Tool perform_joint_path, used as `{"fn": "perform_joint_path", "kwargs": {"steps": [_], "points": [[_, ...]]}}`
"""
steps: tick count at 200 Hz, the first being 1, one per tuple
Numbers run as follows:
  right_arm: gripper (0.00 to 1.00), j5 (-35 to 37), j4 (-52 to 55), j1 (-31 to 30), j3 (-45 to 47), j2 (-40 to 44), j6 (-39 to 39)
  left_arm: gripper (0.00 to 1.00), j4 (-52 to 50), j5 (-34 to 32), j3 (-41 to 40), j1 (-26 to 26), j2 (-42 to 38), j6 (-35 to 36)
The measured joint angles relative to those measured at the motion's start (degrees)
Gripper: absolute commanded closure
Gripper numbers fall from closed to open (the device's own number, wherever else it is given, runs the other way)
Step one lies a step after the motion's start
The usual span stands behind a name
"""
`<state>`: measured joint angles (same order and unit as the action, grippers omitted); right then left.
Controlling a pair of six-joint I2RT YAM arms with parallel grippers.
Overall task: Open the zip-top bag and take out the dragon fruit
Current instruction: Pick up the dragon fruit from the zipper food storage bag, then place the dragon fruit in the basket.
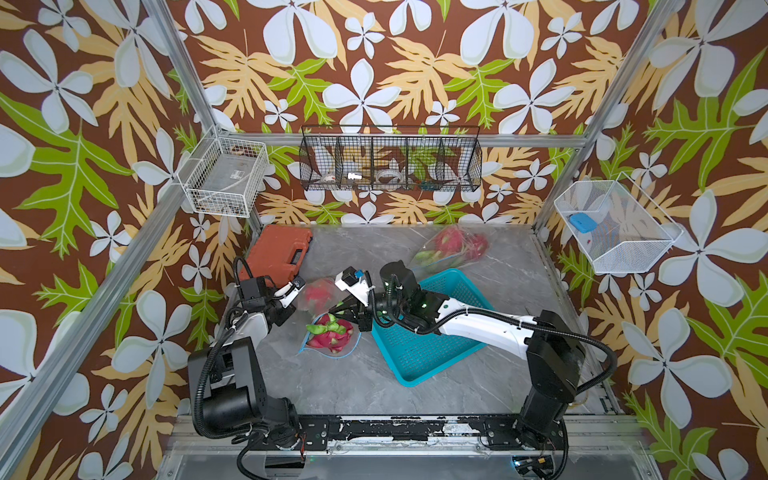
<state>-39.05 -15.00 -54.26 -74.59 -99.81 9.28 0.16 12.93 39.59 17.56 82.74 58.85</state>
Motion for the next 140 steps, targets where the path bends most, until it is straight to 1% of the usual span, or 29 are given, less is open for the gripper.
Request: {"fn": "perform_joint_path", "kwargs": {"steps": [29, 62, 120, 140], "points": [[1.00, -0.09, 0.20, -0.09, 3.85, 7.50, 0.02, 1.00, 0.20, -2.01, -0.13, -0.04, 0.85, -0.02], [1.00, 0.52, 3.52, 0.57, 6.73, 15.69, -2.32, 1.00, 0.76, -3.91, 0.00, -0.11, 1.49, -0.61], [1.00, 3.85, 11.13, 7.10, 9.92, 28.37, -2.89, 1.00, 1.11, -3.80, 0.04, -0.11, 1.46, -1.79], [1.00, 6.47, 13.03, 9.55, 10.91, 32.68, -2.75, 1.00, 1.05, -3.45, 0.11, -0.11, 1.38, -2.14]]}}
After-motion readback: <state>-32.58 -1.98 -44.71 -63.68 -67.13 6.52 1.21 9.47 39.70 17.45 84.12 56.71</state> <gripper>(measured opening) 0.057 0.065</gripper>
